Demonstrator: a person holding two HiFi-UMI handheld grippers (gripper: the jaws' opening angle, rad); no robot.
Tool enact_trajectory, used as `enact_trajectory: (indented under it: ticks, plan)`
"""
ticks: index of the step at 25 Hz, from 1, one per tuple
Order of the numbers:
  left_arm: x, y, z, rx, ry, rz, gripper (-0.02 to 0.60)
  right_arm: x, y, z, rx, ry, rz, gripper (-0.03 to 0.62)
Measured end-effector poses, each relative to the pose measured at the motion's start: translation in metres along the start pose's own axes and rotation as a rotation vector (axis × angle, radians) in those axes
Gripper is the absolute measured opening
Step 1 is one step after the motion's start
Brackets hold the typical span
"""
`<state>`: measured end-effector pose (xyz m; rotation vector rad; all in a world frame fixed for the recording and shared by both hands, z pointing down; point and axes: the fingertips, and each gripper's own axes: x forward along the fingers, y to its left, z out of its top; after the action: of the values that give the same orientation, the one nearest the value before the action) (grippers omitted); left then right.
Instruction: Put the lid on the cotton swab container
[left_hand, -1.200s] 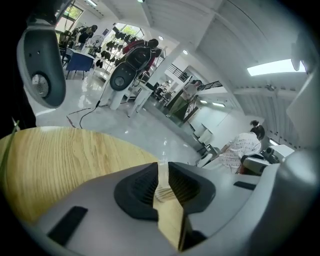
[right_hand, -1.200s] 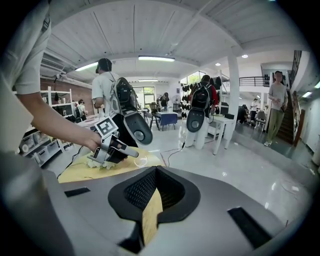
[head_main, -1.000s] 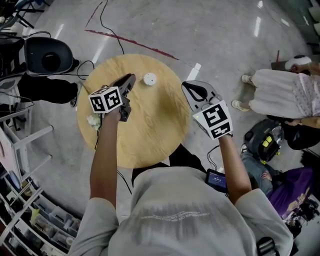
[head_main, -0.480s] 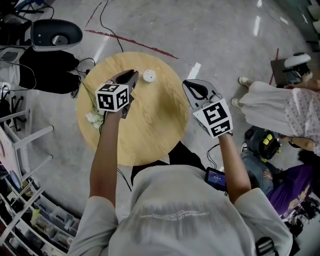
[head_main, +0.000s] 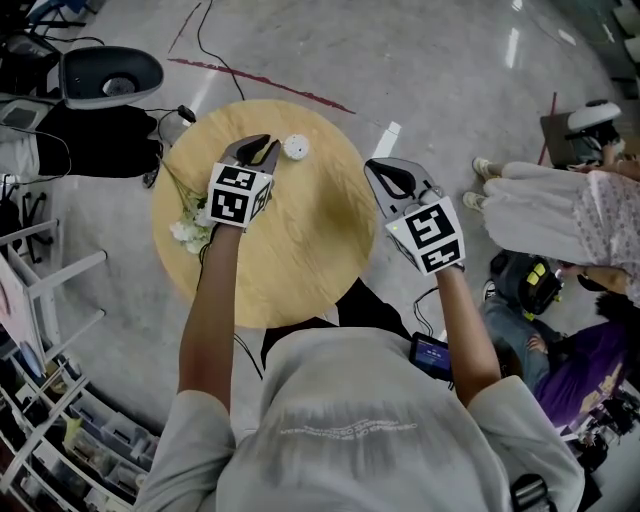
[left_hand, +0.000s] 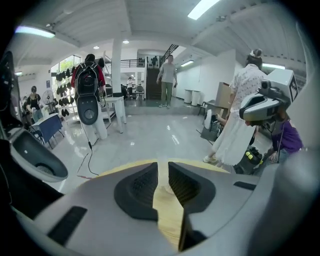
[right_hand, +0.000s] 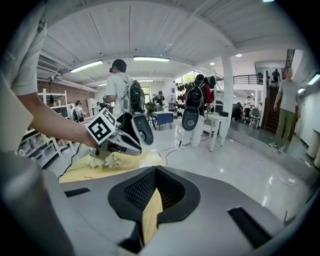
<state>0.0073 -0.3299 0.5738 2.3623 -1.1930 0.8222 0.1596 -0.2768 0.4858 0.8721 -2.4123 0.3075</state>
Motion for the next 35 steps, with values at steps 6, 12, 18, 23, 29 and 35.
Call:
enact_trajectory:
  ticks: [6,12,18,23,29,35]
  plan:
    - [0.000,-0.009,0.001,0.113,0.026,-0.003,0.075,0.001,0.001,0.002,0.007,-0.003,0.000,0.026]
    - [0.007,-0.016,-0.003,0.180,0.055,0.000,0.077,0.001,-0.001,0.001,0.013,-0.001,-0.001,0.027]
    - [0.010,-0.027,-0.004,0.246,0.065,-0.009,0.083,0.002,-0.002,-0.004,0.015,0.003,-0.004,0.026]
    - [0.013,-0.034,-0.006,0.257,0.074,-0.026,0.083,0.002,-0.004,-0.004,0.019,0.002,-0.006,0.026]
    - [0.020,-0.043,-0.007,0.283,0.093,-0.054,0.089,0.004,-0.005,-0.005,0.025,0.004,-0.002,0.026]
    - [0.024,-0.047,-0.012,0.300,0.108,-0.064,0.097,0.006,-0.004,-0.007,0.023,0.007,-0.001,0.027]
